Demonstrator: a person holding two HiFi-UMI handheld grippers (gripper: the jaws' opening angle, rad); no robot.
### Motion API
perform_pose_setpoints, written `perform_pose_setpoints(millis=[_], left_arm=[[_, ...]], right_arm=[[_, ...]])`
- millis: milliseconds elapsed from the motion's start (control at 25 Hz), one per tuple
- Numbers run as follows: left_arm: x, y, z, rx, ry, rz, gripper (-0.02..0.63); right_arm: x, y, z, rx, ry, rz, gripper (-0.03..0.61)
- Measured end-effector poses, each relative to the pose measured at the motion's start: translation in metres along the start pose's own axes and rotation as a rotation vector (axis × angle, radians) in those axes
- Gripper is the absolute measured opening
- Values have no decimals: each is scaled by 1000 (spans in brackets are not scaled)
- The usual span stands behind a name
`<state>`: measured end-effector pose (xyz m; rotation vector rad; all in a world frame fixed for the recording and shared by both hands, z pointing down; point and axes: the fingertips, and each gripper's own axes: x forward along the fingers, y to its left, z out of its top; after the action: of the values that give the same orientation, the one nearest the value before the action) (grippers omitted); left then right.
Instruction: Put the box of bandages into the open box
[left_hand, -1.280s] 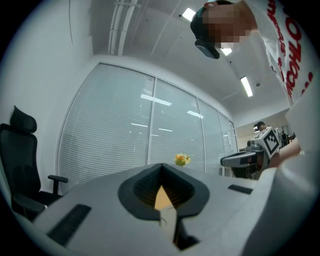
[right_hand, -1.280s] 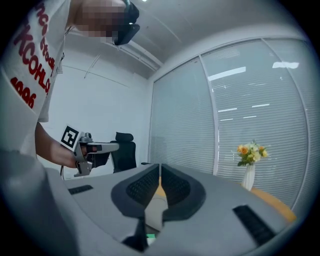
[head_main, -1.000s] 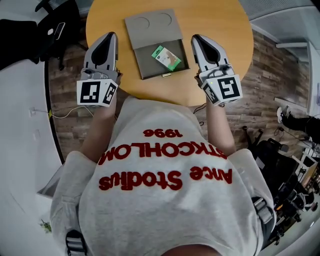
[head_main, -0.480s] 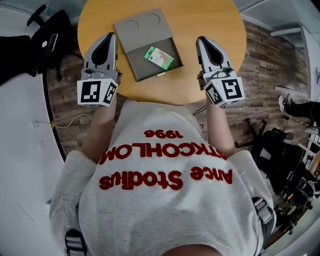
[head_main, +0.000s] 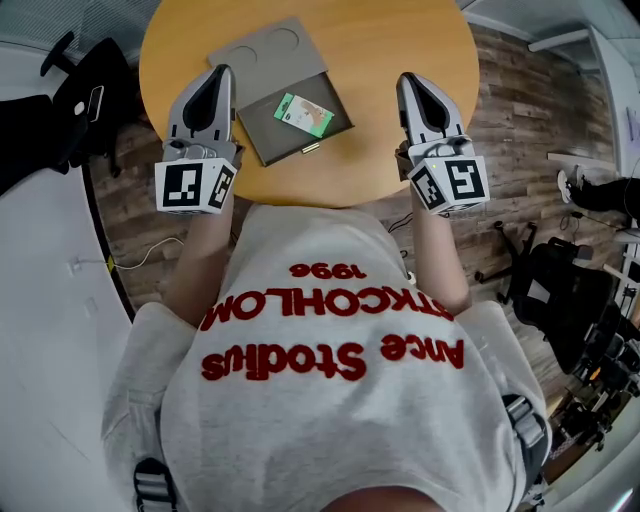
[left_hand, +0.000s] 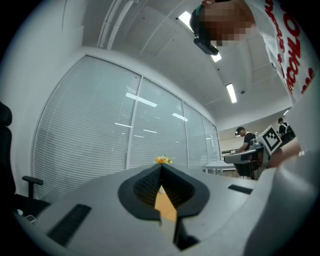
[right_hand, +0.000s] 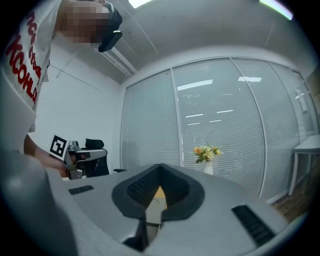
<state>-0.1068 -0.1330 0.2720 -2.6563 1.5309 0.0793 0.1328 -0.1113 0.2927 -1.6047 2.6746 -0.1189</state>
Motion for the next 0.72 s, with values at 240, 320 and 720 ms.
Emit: perform_pose_setpoints(millis=[240, 320, 720], left_arm=[[-2, -1, -2, -2, 4, 12, 6], [-3, -2, -2, -3, 4, 17, 6], [-4, -2, -2, -3, 3, 35, 6]], right_arm=[[-2, -1, 6, 16, -21, 12, 6], [-2, -1, 7, 18, -24, 15, 6], [1, -6, 4, 33, -19, 22, 6]])
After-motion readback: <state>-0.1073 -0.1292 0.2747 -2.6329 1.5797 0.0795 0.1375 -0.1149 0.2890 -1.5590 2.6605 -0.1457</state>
